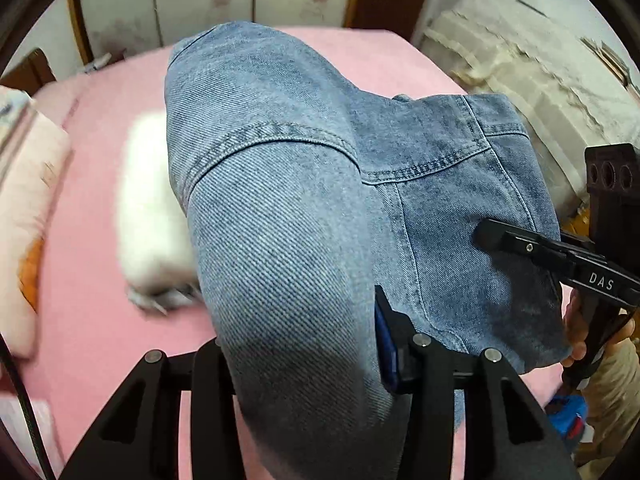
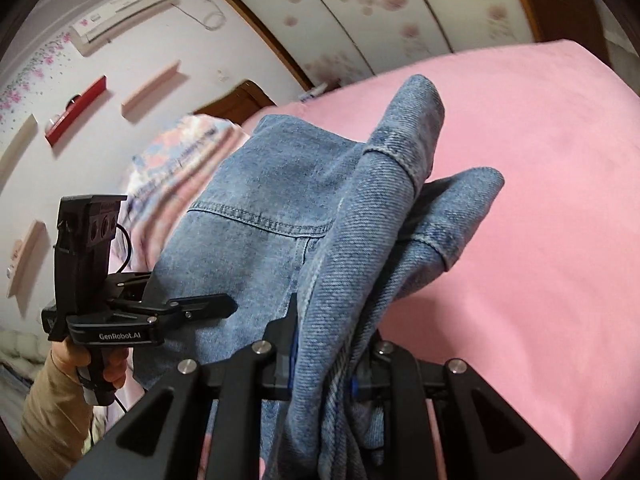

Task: Fold large clothes
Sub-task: 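Lift the jacket bundle with both tools and carry it onto the clothes stack, then lower the jacket onto the stack and straighten it with both tools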

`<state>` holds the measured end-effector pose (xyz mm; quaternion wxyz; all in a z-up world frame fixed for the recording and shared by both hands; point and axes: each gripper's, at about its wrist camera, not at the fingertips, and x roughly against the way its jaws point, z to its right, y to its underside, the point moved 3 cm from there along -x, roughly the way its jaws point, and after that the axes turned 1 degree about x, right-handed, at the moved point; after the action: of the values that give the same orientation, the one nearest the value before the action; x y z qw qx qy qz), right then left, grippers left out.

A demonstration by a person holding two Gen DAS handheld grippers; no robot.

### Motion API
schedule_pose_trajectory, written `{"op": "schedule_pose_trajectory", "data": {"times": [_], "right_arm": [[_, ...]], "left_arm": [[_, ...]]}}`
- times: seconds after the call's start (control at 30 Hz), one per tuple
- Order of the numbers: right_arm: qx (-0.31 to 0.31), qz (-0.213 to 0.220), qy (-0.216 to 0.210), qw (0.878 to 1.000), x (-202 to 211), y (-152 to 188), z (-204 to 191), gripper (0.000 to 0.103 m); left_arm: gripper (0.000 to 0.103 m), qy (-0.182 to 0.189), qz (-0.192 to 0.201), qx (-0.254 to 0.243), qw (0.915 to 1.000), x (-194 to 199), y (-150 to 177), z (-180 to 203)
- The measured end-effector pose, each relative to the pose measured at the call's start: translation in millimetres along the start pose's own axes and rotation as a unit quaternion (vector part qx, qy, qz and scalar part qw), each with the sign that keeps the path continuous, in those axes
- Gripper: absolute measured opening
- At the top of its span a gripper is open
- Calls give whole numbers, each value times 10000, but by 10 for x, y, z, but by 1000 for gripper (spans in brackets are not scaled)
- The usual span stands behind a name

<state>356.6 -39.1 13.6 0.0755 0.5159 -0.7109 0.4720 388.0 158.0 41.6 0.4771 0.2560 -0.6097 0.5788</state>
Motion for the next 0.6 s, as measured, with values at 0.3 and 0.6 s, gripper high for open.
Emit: {"op": "schedule_pose_trajectory", "data": {"times": [0.3,0.6], "right_arm": [[-127,208,-194,9995,-1496,-1008,-210,17],[-614,-374,373,9967,-2631,-839,453,27]], "left_arm": [[45,-429,173,43,9989,-647,-905,-1288],[73,-473,-176,650,9966,-1523,-669,-1999]]}}
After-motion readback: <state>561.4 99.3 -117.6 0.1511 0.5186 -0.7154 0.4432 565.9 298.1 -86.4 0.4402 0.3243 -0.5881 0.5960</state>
